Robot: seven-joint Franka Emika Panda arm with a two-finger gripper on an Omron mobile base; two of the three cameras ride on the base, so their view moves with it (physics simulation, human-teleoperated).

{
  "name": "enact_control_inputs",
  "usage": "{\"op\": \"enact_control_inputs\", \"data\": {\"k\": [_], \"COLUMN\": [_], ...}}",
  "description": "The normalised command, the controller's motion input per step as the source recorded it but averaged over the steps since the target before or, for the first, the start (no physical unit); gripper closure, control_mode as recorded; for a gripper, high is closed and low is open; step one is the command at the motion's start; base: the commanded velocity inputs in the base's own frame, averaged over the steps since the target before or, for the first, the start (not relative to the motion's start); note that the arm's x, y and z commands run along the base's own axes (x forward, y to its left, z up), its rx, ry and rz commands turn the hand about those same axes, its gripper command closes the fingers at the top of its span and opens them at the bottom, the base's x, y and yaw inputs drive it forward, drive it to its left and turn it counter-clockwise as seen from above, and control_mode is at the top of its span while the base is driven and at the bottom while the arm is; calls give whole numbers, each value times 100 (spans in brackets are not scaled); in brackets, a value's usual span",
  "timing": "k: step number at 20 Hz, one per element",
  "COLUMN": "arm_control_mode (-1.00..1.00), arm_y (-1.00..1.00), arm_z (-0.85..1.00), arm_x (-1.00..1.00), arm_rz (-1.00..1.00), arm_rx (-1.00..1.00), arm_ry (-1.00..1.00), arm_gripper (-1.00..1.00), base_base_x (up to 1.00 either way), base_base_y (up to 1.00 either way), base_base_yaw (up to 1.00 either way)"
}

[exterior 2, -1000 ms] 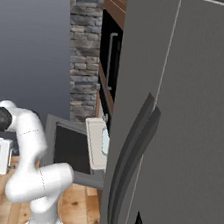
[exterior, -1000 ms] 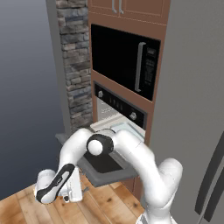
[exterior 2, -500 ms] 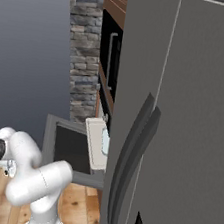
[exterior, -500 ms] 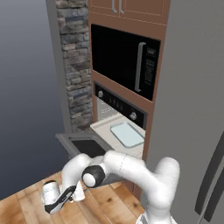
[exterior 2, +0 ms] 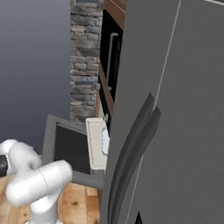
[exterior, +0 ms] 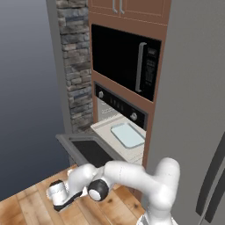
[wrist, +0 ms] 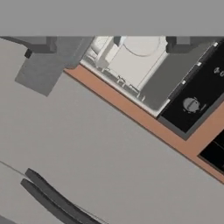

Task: Take the baked cake out of the oven and place it on the plate for cooling. Then close the oven door.

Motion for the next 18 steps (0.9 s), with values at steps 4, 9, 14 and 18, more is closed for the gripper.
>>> {"op": "enact_control_inputs", "data": {"k": [4, 9, 14, 18], "arm_control_mode": [-100, -100, -100, -100], "arm_y": [-27, -10, 22, -39], "arm_z": [-94, -76, -26, 12], "arm_x": [51, 32, 19, 56], "arm_rz": [2, 3, 7, 15], "arm_rx": [-3, -5, -17, -38], "arm_ry": [16, 12, -11, -35], "arm_gripper": [-100, -100, -100, -100], "base_base_x": [0, 0, 0, 0], "base_base_y": [0, 0, 0, 0], "base_base_yaw": [0, 0, 0, 0]}}
